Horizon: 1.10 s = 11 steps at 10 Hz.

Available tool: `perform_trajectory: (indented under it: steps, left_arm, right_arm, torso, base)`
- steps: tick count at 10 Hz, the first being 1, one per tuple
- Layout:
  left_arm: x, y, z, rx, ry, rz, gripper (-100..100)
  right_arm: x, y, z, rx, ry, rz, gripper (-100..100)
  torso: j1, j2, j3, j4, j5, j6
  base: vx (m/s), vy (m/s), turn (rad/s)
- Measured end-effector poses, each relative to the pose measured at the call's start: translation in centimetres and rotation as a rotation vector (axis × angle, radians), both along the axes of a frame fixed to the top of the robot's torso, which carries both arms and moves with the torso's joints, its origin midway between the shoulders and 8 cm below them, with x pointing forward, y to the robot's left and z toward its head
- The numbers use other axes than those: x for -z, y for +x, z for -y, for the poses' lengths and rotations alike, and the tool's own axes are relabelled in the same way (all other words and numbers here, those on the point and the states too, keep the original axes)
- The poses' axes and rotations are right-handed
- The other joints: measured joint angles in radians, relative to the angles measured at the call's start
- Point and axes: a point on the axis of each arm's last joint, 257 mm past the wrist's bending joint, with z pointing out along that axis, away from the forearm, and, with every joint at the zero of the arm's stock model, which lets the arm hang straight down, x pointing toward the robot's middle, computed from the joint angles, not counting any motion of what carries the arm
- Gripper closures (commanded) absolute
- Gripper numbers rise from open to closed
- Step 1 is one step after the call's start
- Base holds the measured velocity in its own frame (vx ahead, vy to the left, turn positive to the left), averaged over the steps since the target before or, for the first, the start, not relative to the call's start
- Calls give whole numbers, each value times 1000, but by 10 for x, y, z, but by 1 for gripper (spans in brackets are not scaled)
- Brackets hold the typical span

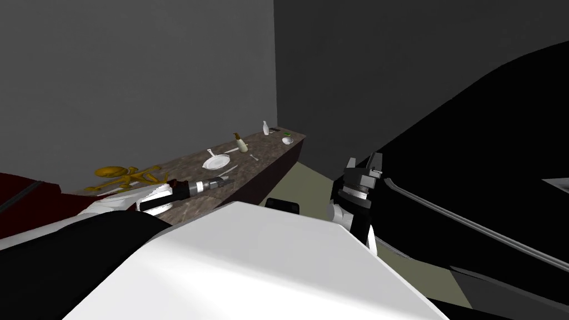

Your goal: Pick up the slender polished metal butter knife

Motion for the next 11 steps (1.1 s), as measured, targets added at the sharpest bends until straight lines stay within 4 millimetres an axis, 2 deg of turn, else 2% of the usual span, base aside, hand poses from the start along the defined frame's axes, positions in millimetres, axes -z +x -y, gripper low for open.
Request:
perform_trajectory:
  steps: [1,2,3,4,9,11]
  left_arm:
    - [6,-5,-14,5,34,-38,-100]
    - [9,-10,-19,12,53,-61,-100]
    - [16,-20,-31,17,88,-100,-100]
    - [18,-25,-36,27,107,-121,-100]
    - [29,-56,-82,56,238,-273,-100]
    - [34,-83,-108,72,311,-374,-100]
  right_arm:
    - [0,0,0,0,0,0,0]
    - [0,0,0,0,0,0,0]
    - [0,0,0,0,0,0,0]
    - [0,0,0,0,0,0,0]
    - [0,0,0,0,0,0,0]
    - [0,0,0,0,0,0,0]
  torso:
    - [0,-1,0,0,0,0]
    - [-1,0,0,0,0,0]
    - [0,-1,-1,0,0,0]
    - [-1,-1,-1,0,0,0]
    - [-1,-3,-2,-1,0,0]
    - [0,-5,-3,-1,0,0]
  base:
    - [52,16,-99]
    - [67,19,-148]
    - [59,18,-70]
    - [76,26,-143]
    - [84,19,-110]
    - [126,25,-142]
